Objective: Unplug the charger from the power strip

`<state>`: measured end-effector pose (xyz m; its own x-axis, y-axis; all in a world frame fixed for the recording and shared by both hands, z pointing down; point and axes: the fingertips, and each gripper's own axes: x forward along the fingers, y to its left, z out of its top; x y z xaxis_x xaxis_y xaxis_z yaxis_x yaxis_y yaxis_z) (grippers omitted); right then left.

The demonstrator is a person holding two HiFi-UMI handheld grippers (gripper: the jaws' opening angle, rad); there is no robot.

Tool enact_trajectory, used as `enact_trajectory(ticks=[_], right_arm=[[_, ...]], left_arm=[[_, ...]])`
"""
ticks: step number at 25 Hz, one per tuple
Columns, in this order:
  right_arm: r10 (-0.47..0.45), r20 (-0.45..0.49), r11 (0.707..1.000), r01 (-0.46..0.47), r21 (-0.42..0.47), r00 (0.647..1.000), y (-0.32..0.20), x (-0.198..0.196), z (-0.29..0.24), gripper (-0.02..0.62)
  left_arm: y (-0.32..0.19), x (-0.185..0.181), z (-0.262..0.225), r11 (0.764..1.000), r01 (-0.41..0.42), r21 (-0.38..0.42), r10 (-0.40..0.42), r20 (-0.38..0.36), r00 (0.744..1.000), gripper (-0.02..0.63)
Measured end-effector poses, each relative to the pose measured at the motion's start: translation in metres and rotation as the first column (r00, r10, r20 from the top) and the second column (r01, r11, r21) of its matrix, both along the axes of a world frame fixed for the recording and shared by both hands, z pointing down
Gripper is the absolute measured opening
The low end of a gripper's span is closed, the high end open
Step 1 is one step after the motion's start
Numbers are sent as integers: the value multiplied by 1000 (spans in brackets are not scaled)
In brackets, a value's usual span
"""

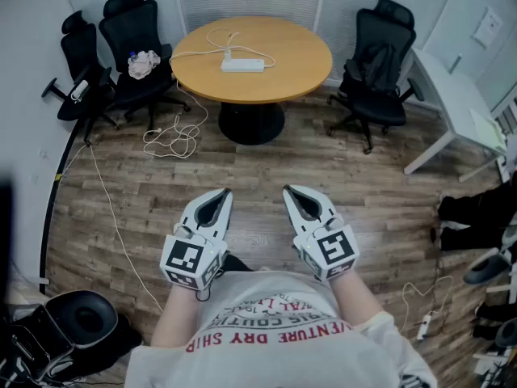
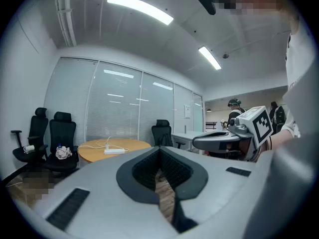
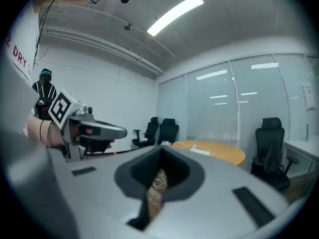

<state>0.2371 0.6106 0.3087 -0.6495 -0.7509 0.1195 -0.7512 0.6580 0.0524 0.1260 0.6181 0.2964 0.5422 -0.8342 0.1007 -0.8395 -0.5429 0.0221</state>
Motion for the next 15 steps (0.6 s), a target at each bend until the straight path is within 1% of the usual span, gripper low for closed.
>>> enact_trajectory(ticks=[5, 11, 15], right_arm=[[-10, 0, 1000, 10, 14, 1000, -2, -3, -1, 20], [-14, -3, 1000, 15, 12, 1000, -8, -6, 1, 20], [-16, -26, 999, 17, 28, 1000, -17, -9, 2, 20]], left_arm=[[-3, -1, 2, 1000, 13, -2, -13, -5, 1000, 31], [-9, 2, 7, 1000, 7, -16, -7, 0, 1000, 31], [-17, 3, 9, 1000, 9, -28, -9, -1, 1000, 31]])
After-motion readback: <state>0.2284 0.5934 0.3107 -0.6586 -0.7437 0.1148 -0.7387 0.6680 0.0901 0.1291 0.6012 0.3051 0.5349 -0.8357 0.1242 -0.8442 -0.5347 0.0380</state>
